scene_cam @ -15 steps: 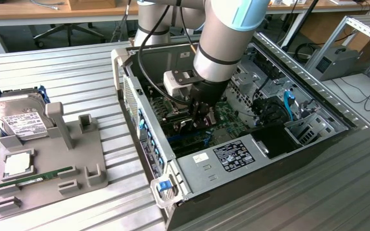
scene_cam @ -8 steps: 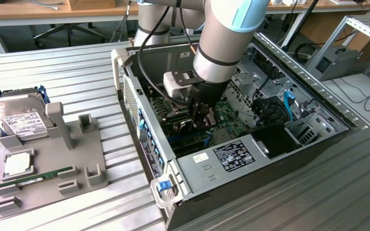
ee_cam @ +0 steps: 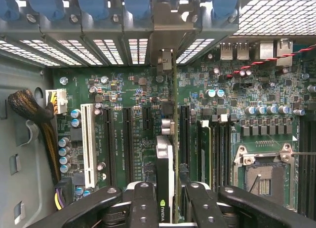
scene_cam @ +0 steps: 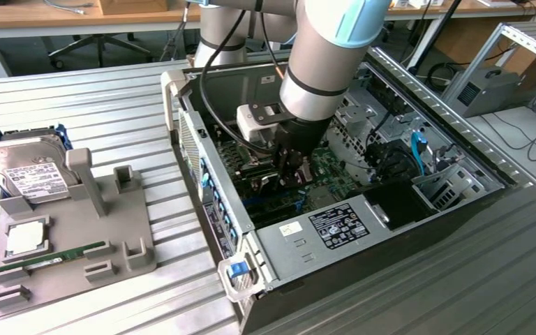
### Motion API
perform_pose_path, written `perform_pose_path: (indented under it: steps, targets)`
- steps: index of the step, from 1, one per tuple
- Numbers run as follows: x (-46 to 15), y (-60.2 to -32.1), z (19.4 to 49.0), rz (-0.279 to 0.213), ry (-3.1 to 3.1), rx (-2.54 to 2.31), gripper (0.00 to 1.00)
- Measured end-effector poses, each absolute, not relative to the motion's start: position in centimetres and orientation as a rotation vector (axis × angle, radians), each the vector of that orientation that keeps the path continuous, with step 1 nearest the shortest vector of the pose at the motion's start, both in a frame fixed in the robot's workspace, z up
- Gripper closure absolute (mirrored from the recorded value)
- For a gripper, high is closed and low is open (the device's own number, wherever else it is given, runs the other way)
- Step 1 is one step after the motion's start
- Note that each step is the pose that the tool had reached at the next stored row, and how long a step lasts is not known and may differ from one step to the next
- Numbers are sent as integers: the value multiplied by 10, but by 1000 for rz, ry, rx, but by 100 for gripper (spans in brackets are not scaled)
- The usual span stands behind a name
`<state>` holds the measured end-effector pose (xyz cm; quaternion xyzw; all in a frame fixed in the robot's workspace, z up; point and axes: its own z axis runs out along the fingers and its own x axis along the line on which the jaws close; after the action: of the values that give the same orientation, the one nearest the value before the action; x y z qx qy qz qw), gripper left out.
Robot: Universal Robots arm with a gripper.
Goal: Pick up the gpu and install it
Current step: 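Insert the gpu into the slot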
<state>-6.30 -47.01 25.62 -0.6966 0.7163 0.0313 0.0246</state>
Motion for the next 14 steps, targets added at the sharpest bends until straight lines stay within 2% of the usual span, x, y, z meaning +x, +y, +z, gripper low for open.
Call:
perform_pose_path:
  steps: [14]
  targets:
    - [-63,-470,255,97,2216,-2155,73]
